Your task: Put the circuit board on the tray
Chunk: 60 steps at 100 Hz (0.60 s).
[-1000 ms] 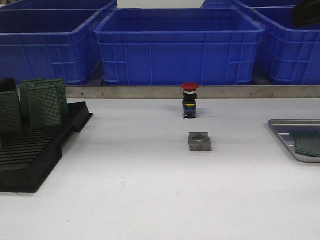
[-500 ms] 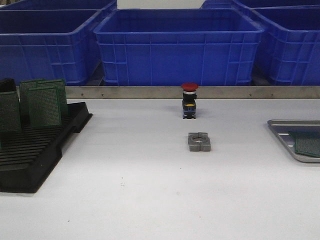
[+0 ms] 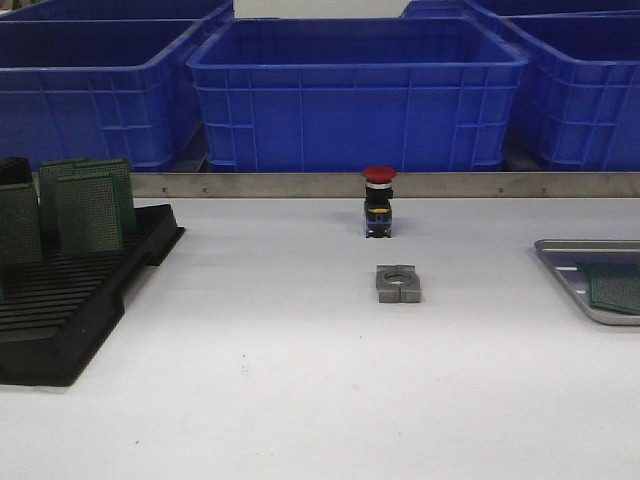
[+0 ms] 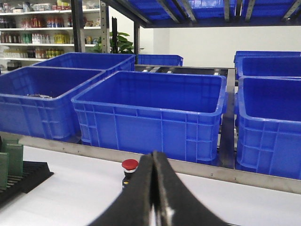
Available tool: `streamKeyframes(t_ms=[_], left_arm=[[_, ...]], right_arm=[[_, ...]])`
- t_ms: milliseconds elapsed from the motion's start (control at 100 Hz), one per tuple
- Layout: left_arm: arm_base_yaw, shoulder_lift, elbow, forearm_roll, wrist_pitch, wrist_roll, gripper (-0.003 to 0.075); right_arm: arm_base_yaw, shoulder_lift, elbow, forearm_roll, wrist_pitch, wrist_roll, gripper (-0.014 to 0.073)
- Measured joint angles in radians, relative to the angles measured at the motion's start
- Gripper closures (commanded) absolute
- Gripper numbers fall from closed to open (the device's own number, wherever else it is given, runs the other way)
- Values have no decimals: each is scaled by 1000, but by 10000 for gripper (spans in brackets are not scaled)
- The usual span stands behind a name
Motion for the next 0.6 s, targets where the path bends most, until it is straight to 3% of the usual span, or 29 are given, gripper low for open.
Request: streamKeyframes(t_ms=[600], left_arm=[[0, -8, 0, -1, -17, 0, 741]], right_arm=[[0, -6, 1, 59, -2, 0, 655]])
